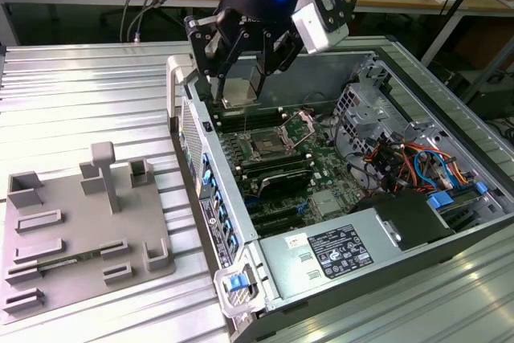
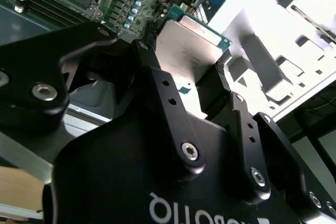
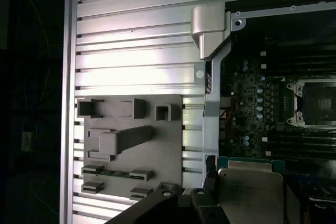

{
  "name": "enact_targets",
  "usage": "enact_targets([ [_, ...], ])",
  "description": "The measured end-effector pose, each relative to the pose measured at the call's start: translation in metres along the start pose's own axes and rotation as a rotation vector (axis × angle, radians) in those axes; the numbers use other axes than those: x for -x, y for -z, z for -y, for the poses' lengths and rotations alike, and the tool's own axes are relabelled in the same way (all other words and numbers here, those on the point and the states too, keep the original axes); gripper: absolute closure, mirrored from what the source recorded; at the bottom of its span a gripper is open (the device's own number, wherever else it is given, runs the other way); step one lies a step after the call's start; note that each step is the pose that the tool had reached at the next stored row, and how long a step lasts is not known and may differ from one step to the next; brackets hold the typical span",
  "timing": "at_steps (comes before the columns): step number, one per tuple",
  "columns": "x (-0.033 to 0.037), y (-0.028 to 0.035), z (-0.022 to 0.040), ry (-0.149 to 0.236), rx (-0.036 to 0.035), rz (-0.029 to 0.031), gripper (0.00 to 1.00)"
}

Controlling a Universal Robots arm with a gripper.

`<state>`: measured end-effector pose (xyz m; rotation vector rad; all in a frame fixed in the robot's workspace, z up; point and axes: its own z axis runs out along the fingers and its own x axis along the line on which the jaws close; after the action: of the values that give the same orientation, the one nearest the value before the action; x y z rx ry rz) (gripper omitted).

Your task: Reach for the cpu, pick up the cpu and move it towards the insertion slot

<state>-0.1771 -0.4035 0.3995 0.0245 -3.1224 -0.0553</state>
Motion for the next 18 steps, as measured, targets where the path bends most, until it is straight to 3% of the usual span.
enact_targets([
  [2,0.005,-0.0004,-0.0047,0.0,0.0002,0.0001,0.45],
  [4,0.0196,-0.0006,-0.0085,0.0,0.0002,0.0001,0.45],
  [7,0.0353,-0.0009,-0.0111,0.0,0.0004,0.0001,0.45],
  [12,0.0616,-0.0031,-0.0232,0.0,0.0003,0.0,0.45],
  [18,0.079,-0.0057,-0.0314,0.0,0.0003,0.0,0.45],
])
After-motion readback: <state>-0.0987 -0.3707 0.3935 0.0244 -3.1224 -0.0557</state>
